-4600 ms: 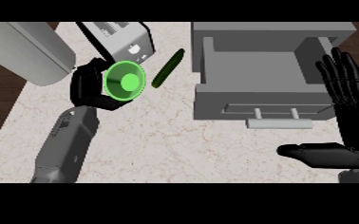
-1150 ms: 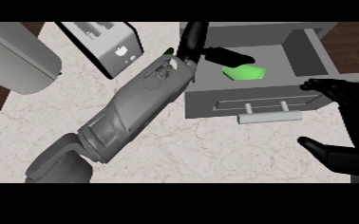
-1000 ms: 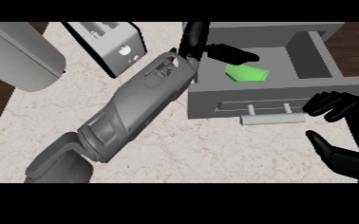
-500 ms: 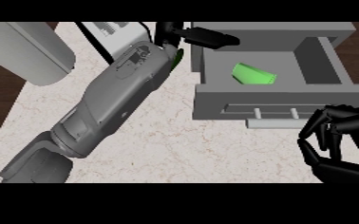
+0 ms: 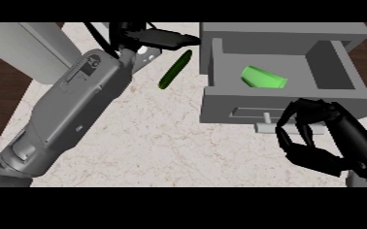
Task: Pick up the cup, place it into the drawer and close the drawer
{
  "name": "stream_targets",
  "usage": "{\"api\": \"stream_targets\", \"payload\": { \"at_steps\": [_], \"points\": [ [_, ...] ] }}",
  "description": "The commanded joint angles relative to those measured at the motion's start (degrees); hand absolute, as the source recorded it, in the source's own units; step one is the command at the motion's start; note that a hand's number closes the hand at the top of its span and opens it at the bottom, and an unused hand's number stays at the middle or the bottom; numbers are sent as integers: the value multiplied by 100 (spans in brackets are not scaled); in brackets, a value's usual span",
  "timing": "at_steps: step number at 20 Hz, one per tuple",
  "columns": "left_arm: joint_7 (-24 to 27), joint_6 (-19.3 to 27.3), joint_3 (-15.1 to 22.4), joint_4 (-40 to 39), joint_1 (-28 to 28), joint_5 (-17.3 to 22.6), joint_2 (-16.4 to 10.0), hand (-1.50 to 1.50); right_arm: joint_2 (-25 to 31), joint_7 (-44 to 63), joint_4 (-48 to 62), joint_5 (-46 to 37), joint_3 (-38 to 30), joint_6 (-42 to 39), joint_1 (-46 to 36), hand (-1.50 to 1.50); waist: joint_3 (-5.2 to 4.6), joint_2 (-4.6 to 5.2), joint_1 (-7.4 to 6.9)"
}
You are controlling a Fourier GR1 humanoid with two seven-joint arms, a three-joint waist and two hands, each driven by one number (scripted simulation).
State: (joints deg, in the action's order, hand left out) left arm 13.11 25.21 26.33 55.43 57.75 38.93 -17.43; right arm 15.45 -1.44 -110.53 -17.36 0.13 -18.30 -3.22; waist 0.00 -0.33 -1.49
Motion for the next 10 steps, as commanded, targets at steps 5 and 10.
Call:
{"api": "stream_targets", "payload": {
  "at_steps": [5,10],
  "points": [
    [-117,-379,-262,1045,-1113,78,-775,-150,85,-381,1348,-1910,946,560,-651,150,-1,30,-125],
    [-232,-577,-528,1468,-1599,191,-1137,-150,99,-783,2510,-3013,1382,1253,-968,150,4,42,-59]
  ]
}}
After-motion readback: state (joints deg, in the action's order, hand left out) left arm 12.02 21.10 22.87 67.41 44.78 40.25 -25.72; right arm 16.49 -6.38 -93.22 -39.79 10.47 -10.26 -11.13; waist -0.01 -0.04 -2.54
